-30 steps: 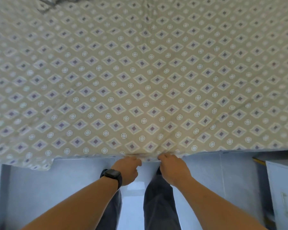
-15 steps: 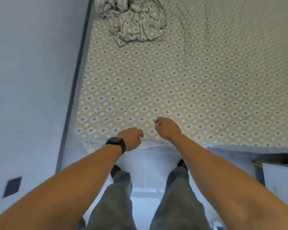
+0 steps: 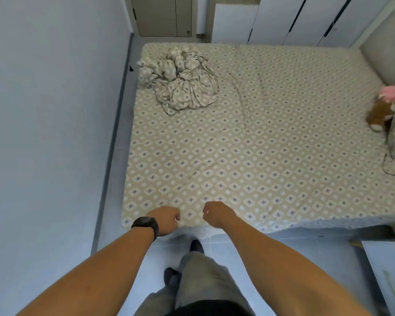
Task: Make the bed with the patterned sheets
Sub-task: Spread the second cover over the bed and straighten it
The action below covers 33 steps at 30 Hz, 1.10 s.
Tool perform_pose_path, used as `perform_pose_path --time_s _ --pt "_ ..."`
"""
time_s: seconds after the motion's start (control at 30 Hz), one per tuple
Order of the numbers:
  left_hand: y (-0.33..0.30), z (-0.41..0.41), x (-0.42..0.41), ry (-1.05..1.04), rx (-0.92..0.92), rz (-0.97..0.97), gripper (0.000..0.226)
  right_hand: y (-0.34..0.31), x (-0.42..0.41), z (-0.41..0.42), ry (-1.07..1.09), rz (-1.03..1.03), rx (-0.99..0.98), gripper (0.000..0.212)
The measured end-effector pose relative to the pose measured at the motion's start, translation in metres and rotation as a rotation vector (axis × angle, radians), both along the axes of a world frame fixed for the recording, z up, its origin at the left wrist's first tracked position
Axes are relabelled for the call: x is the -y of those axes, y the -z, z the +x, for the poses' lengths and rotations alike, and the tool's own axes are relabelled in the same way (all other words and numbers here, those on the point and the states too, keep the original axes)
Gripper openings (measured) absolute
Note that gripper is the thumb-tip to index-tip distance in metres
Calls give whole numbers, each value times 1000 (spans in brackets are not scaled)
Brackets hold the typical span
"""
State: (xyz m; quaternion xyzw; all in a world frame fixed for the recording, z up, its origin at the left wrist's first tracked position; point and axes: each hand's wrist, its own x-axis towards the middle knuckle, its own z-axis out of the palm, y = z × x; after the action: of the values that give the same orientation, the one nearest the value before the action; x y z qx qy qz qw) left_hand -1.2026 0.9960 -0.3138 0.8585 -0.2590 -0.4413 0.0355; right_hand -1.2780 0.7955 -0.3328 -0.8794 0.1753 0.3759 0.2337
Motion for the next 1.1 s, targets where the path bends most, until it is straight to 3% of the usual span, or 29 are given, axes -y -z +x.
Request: perform_pose_path --time_s 0.23,0.47,0.67,0.77,0.97,1.1 --pt "52 9 7 45 -53 6 31 48 13 0 -42 -80 -50 26" --pt "174 5 17 92 -88 82 29 157 26 2 -110 -162 -3 23" --pt "296 17 35 180 -29 115 39 282 19 -1 -273 -270 -29 56" --pt "335 20 34 267 30 115 31 319 11 -14 -238 -299 25 53" --pt "343 29 39 509 -6 158 27 325 11 -26 -267 -246 116 31" --pt "333 37 36 583 -56 181 25 309 -5 -27 -135 -143 70 25"
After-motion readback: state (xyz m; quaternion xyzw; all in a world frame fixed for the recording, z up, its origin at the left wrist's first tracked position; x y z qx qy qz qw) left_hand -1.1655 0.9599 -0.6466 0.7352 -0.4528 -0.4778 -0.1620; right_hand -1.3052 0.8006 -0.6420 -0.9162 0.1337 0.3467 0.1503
